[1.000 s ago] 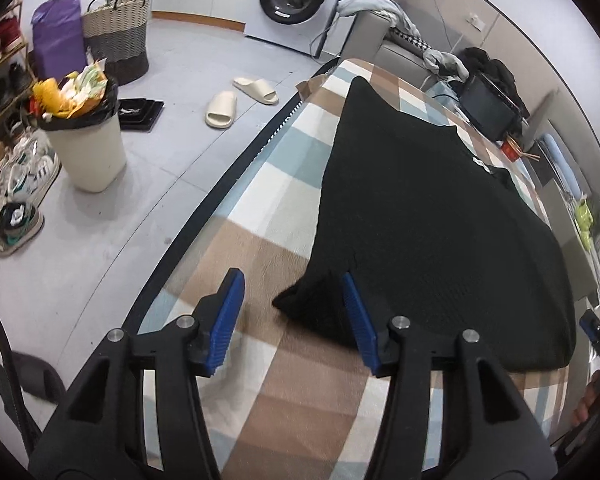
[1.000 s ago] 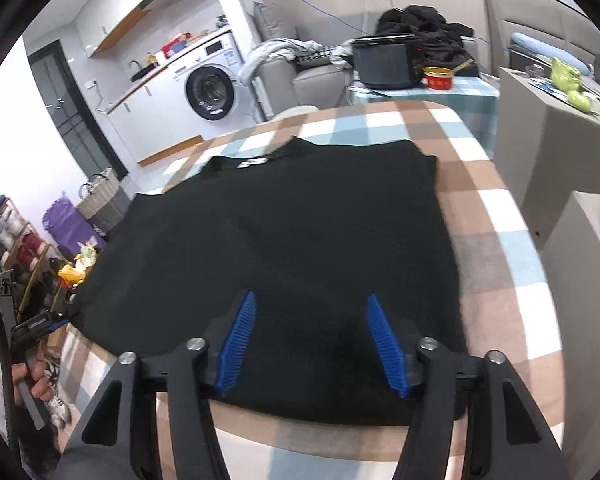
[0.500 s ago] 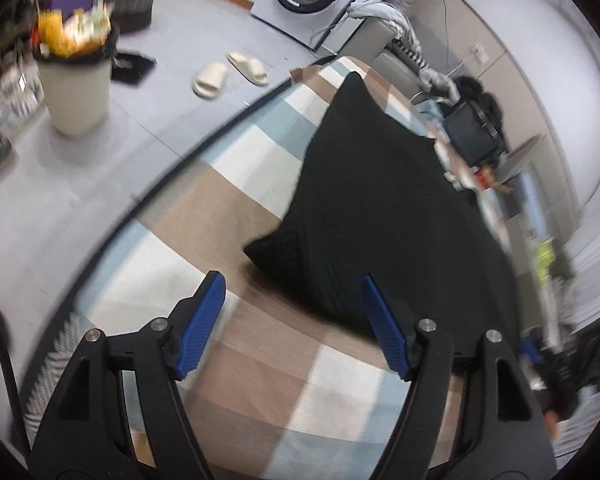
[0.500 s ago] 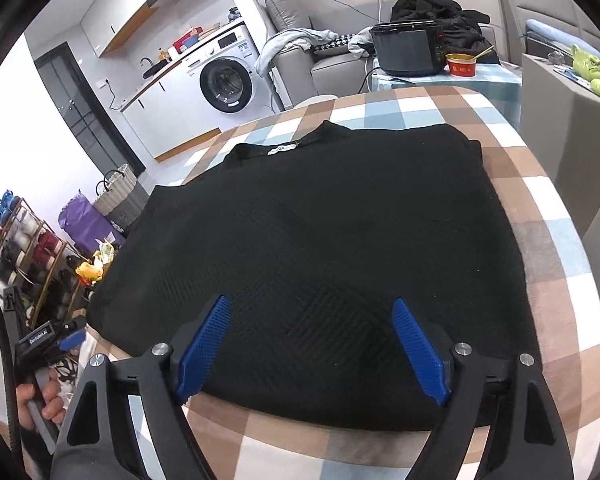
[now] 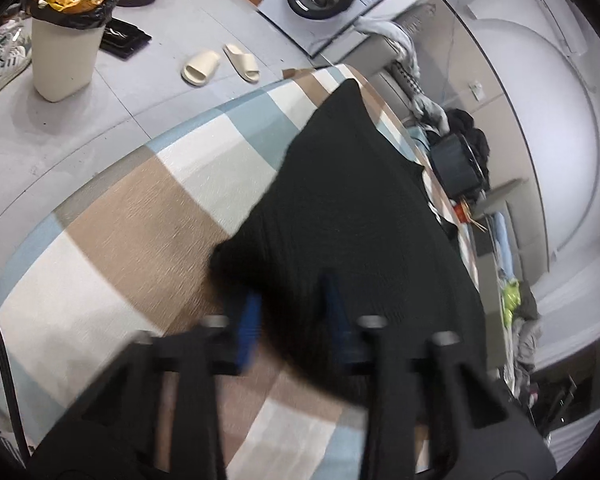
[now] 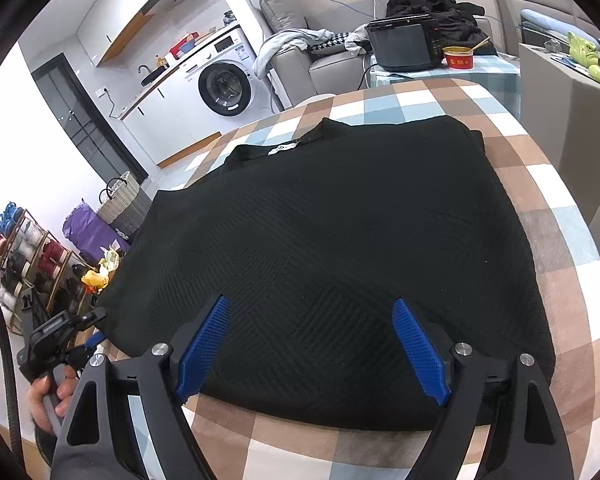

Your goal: Fold small clothes

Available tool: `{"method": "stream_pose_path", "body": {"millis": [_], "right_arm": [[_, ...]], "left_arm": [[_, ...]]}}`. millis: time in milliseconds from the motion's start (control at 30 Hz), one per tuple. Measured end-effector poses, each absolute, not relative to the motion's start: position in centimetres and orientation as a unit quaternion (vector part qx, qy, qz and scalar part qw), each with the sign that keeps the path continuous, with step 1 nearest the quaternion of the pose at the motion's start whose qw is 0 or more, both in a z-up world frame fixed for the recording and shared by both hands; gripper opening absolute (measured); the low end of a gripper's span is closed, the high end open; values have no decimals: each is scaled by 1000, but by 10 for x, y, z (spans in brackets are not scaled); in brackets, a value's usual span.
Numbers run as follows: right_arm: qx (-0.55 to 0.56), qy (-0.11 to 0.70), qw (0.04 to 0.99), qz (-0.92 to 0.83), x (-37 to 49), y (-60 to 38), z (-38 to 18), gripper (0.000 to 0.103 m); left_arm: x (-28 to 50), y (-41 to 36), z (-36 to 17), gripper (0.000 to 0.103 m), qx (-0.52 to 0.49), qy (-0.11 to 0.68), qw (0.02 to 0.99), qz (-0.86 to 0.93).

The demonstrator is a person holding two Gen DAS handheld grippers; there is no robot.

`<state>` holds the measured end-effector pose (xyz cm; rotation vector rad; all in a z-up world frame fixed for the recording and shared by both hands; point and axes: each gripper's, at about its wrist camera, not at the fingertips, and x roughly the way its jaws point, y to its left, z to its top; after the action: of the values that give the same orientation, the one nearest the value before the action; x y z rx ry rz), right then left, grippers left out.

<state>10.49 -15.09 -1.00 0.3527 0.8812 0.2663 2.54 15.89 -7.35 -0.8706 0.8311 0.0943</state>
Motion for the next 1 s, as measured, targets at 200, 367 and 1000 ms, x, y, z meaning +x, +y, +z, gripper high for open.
{"method": "stream_pose_path", "body": {"millis": [200, 367, 1000], "right_arm": [[165, 422, 883, 125, 106, -147, -12, 85], [170, 434, 876, 122, 110, -148, -20, 85], [226, 400, 888, 18, 69, -234, -12, 85]], "left_arm": [[29, 146, -52, 7, -380, 343, 858, 44], [36, 132, -32, 7, -343, 328, 880, 29], [115, -163, 62, 4, -87, 340, 876, -330]]}}
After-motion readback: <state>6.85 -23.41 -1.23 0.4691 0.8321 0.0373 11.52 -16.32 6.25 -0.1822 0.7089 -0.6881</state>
